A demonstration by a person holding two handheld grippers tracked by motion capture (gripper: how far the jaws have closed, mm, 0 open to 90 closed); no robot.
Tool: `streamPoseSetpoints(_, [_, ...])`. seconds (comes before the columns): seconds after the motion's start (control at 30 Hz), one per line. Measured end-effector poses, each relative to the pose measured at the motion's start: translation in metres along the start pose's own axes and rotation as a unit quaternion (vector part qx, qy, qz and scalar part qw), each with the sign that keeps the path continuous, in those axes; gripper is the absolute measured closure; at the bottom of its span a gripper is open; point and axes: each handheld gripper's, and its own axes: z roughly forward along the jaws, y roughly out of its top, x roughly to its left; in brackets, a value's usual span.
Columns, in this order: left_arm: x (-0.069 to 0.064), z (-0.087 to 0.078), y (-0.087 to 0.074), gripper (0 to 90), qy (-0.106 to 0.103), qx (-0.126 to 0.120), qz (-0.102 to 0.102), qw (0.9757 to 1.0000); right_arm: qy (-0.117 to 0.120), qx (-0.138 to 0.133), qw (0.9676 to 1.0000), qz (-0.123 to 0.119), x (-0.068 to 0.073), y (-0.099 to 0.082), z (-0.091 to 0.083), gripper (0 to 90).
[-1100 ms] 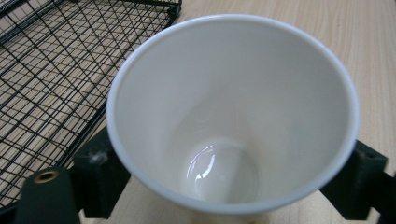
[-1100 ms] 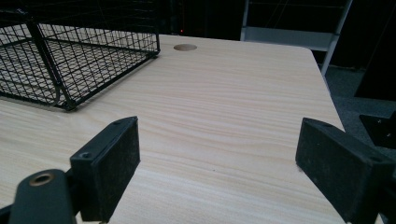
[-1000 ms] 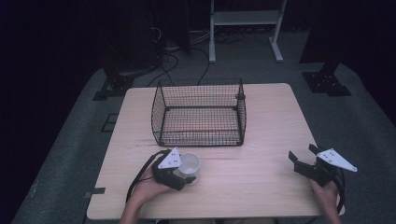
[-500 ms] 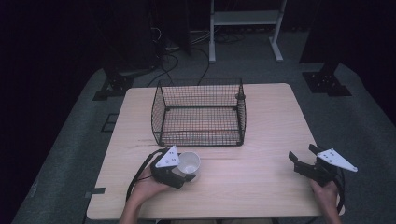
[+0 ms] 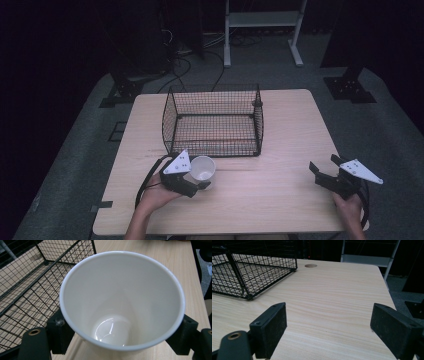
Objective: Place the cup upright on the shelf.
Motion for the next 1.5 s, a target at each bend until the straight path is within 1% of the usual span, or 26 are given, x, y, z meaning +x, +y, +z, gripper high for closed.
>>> streamPoseSetpoints(0.2, [0.004, -0.001, 0.007, 21.3, -0.004, 0.004, 0.003, 1.0, 0.0, -0.001, 1.0, 0.002, 0.0, 0.0, 0.0, 12.9])
streamPoseSetpoints(0.27, [0.007, -0.001, 0.01, 21.3, -0.009, -0.002, 0.002, 1.0, 0.001, -0.001, 1.0, 0.001, 0.0, 0.0, 0.0, 12.9])
streamPoseSetpoints(0.33, [0.008, -0.001, 0.012, 21.3, -0.009, -0.001, 0.002, 1.0, 0.001, -0.001, 1.0, 0.002, 0.0, 0.0, 0.0, 12.9])
streamPoseSetpoints(0.47, [0.011, -0.001, 0.019, 21.2, -0.008, 0.003, 0.008, 0.9999, 0.001, -0.002, 1.0, 0.002, 0.0, 0.0, 0.0, 13.0])
streamPoseSetpoints(0.77, [0.017, -0.002, 0.028, 21.3, -0.007, 0.003, 0.012, 0.9999, 0.001, -0.001, 1.0, 0.003, -0.001, 0.0, 0.0, 13.0])
streamPoseSetpoints(0.93, [0.02, -0.003, 0.033, 21.3, -0.01, 0.003, 0.014, 0.9999, 0.0, 0.0, 1.0, 0.002, -0.001, 0.0, 0.0, 13.0])
streamPoseSetpoints(1.03, [0.023, -0.006, 0.038, 21.3, -0.01, 0.003, 0.015, 0.9998, -0.001, 0.0, 1.0, -0.001, 0.0, 0.0, 0.0, 13.0])
streamPoseSetpoints(1.13, [0.026, -0.009, 0.043, 21.3, -0.008, 0.003, 0.017, 0.9998, -0.001, 0.0, 1.0, 0.002, 0.0, 0.0, 0.0, 13.0])
streamPoseSetpoints(1.2, [0.026, -0.009, 0.044, 21.3, -0.008, 0.001, 0.017, 0.9998, -0.001, 0.0, 1.0, 0.002, 0.0, 0.0, 0.0, 13.0])
streamPoseSetpoints(1.27, [0.029, -0.012, 0.048, 21.3, -0.012, -0.008, 0.018, 0.9997, 0.0, 0.0, 1.0, 0.003, -0.001, 0.0, 0.0, 13.0])
streamPoseSetpoints(1.47, [0.03, -0.014, 0.053, 21.3, -0.01, -0.002, 0.02, 0.9997, -0.001, -0.001, 1.0, 0.003, -0.001, 0.0, 0.0, 13.0])
streamPoseSetpoints(1.5, [0.031, -0.014, 0.054, 21.3, -0.01, -0.002, 0.017, 0.9998, -0.001, 0.0, 1.0, 0.002, 0.0, 0.0, 0.0, 13.0])
